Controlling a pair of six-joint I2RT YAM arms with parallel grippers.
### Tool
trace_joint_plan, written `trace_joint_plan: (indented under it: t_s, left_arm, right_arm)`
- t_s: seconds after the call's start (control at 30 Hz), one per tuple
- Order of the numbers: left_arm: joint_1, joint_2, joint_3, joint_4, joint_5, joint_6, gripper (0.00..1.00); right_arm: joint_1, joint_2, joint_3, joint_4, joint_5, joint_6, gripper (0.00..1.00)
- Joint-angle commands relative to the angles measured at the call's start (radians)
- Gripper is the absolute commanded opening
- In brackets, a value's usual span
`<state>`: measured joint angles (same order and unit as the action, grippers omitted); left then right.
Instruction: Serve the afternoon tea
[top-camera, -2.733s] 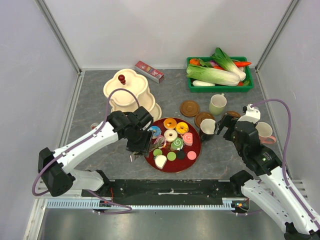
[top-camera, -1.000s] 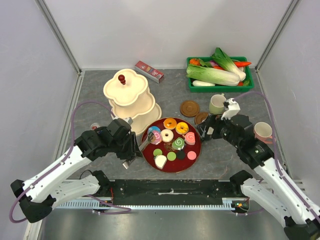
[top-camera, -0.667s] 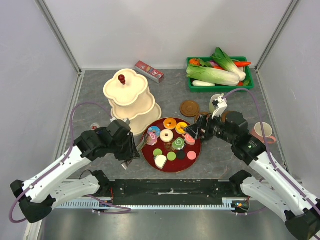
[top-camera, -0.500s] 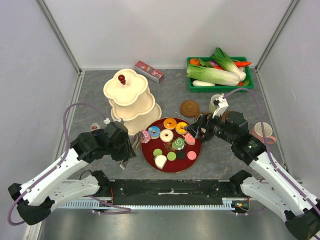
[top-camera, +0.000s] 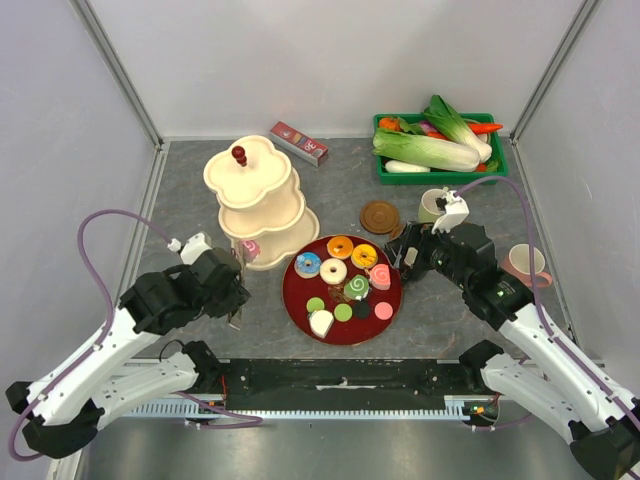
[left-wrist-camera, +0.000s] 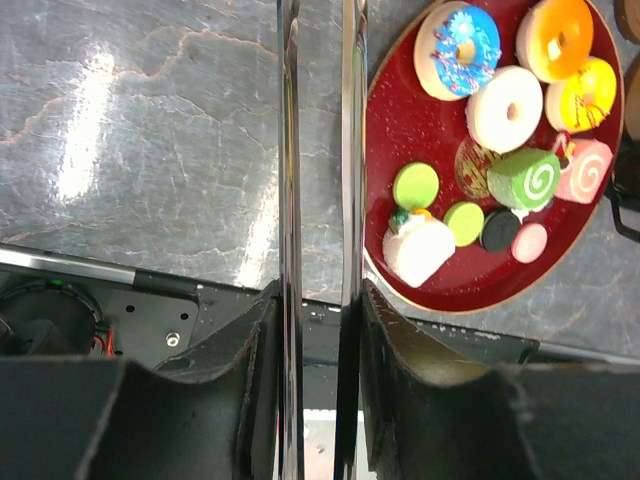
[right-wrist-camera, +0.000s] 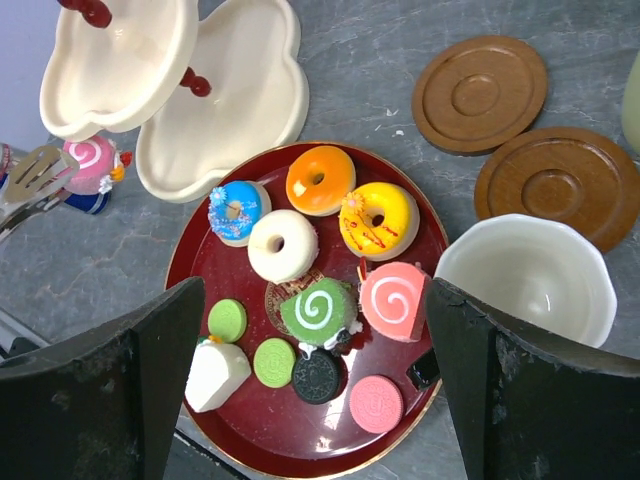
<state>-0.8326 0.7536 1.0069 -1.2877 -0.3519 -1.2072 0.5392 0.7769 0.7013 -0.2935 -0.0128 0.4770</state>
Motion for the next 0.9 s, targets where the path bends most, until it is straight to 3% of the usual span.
trace_joint_plan:
  t_s: [0.0,0.23,0.53,0.87]
  left_arm:
    - [0.0,0.021,-0.011,0.034,-0.108,-0.1,0.02]
    - [0.0,-0.034,-0.116,0.083,-0.099,-0.15,0.02]
    - [0.016,-0.079,-0.257,0.306,-0.17,-0.127,0.02]
    - [0.108,-0.2,-0.422,0.539,-0.118,-0.092,0.02]
  right_arm:
    - [0.002,-0.018,0.055,-0.007,0.062,-0.026,0.98]
    - [0.002,-0.022,0.049,-0.01,0.096,-0.032,0.98]
    - [0.001,-0.042,0.047,-0.013,0.111,-0.034,0.98]
    - [0.002,-0.061,0.044,-0.021,0.123,-0.015,0.98]
